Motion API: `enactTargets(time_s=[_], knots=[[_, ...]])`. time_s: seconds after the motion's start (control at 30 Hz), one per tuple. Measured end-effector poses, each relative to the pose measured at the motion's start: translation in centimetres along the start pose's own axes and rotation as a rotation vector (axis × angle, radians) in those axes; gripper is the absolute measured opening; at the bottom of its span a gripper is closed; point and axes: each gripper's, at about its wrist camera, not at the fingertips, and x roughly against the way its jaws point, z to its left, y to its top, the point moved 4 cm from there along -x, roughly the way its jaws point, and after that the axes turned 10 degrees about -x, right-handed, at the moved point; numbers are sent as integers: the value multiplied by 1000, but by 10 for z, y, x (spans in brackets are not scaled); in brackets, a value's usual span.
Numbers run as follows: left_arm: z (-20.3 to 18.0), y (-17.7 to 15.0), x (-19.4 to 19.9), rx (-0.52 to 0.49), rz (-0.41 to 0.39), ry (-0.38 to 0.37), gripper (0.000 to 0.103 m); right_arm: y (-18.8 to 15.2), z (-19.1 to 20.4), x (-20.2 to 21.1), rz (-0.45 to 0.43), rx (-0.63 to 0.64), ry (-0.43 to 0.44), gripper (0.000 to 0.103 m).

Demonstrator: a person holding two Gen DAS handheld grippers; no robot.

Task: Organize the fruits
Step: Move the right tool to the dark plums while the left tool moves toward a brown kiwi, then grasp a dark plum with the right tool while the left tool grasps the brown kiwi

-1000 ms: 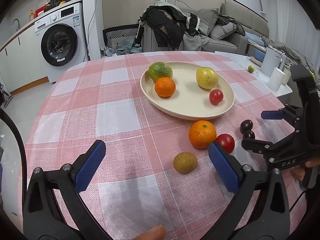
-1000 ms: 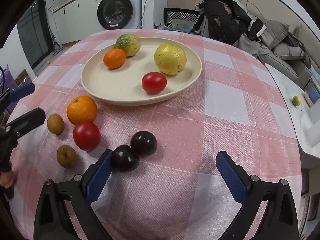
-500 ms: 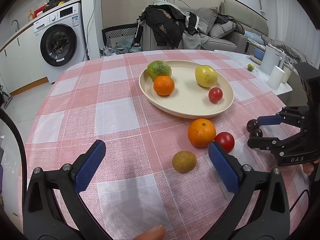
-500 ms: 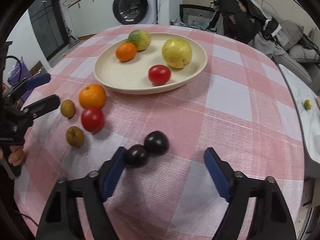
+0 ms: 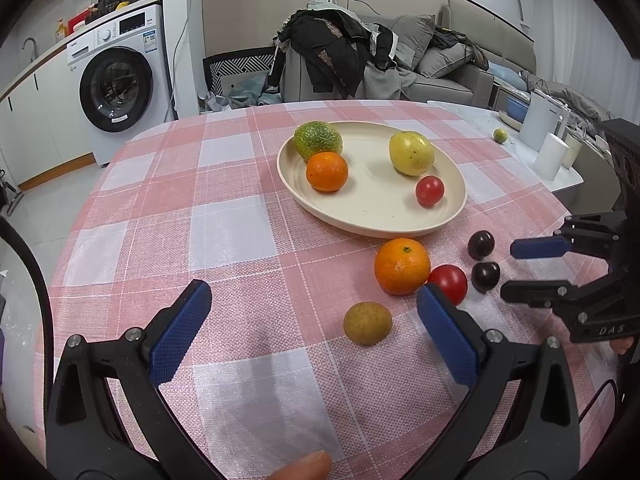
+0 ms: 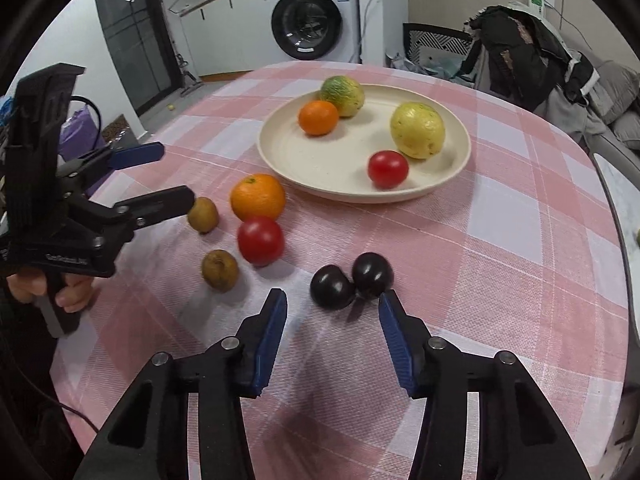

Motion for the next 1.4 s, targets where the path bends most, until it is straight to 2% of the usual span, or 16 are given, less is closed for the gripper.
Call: enactTargets(time_s=[0.1,0.2,0.33,0.53,0.6,0.7,1.1,1.4], knots=[[1,0,0,0,4,2,102,1,-2,4,-13,-2,-7,51],[2,0,1,0,3,2,102,4,-12,4,-26,-27,-68,51],[2,0,1,2,7,2,102,1,-1,4,-16,8,-10,51],[3,0,0,11,24,-18,102,-2,14,-5,3,46,13,49],[3,0,-2,19,34,-29,102,-3,16,-9,7,48,1,43],[4,-2,-5,28,48,-43,102,-1,15,-17,3,38,-35,40],[0,-9,-20,27,113,-66,102,11,9,-20,-38,-24,-50,39],[-3,-9,-21,14,122,-60,102,5,14,-22,-22,31,-77,34]])
